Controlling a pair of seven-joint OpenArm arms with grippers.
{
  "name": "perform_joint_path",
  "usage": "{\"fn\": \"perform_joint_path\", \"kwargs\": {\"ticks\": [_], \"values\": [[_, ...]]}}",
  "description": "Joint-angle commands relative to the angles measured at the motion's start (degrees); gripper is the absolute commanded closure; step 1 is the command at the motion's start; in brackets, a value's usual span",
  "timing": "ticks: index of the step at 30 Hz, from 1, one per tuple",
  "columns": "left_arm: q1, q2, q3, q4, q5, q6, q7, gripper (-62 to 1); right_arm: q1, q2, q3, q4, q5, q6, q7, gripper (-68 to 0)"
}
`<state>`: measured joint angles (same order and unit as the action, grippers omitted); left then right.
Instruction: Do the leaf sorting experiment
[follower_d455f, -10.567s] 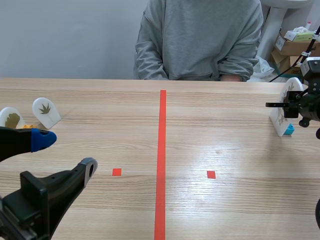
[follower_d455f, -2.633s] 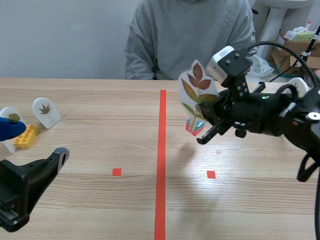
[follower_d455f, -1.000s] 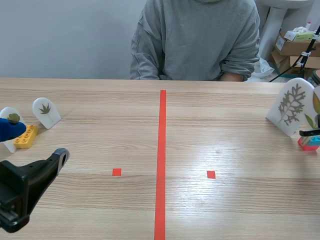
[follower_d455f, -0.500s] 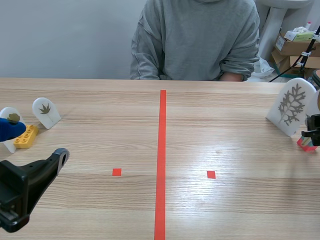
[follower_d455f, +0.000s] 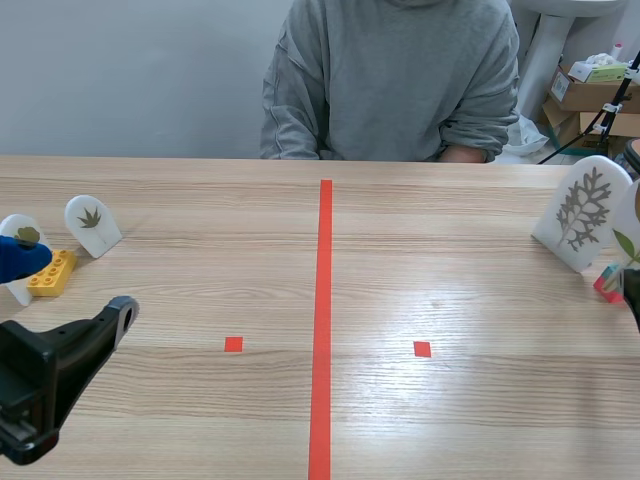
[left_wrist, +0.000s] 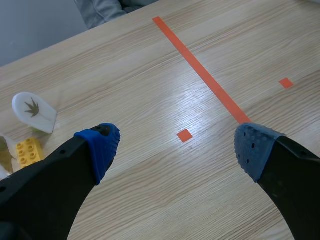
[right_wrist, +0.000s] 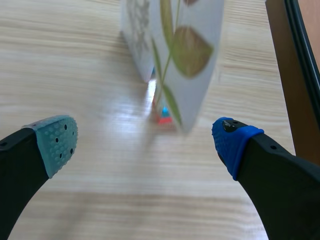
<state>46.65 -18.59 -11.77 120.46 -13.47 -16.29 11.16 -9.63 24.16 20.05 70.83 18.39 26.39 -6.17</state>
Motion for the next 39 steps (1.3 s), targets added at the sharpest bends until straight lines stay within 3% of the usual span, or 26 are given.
{"fn": "perform_joint_path", "kwargs": {"ticks": [1,4,9,15,21,26,32,39], "values": [[-0.2,0.0,0.1,0.2,-0.4,0.1,-0.6,-49.7,-3.7,1.0,1.4,4.7,1.2,1.4,1.2,-57.5],[-0.2,0.0,0.1,0.2,-0.4,0.1,-0.6,-49.7,-10.8,1.0,2.6,11.7,2.5,5.9,1.2,-57.9],[-0.2,0.0,0.1,0.2,-0.4,0.1,0.9,-49.7,-20.7,-0.8,2.5,23.2,3.3,10.1,1.0,-57.9],[-0.2,0.0,0.1,0.2,-0.4,0.1,0.7,-49.7,-25.1,-4.0,2.4,35.0,3.3,15.4,-1.4,-57.8],[-0.2,0.0,0.1,0.2,-0.4,0.1,0.3,-49.7,-25.2,-4.8,1.4,42.3,9.0,16.3,-7.0,-57.8],[-0.2,0.0,0.1,0.2,-0.4,0.1,-1.1,-49.7,-25.2,-4.8,-3.2,45.6,11.8,16.3,-10.9,-57.8],[-0.2,0.0,0.1,0.2,-0.4,0.1,-1.5,-49.7,-25.1,-4.7,-8.8,46.3,11.8,16.3,-12.9,-57.8],[-0.2,0.0,0.1,0.2,-0.4,0.1,-1.1,-49.7,-25.1,-4.3,-9.5,46.3,11.9,16.3,-13.2,-57.8]]}}
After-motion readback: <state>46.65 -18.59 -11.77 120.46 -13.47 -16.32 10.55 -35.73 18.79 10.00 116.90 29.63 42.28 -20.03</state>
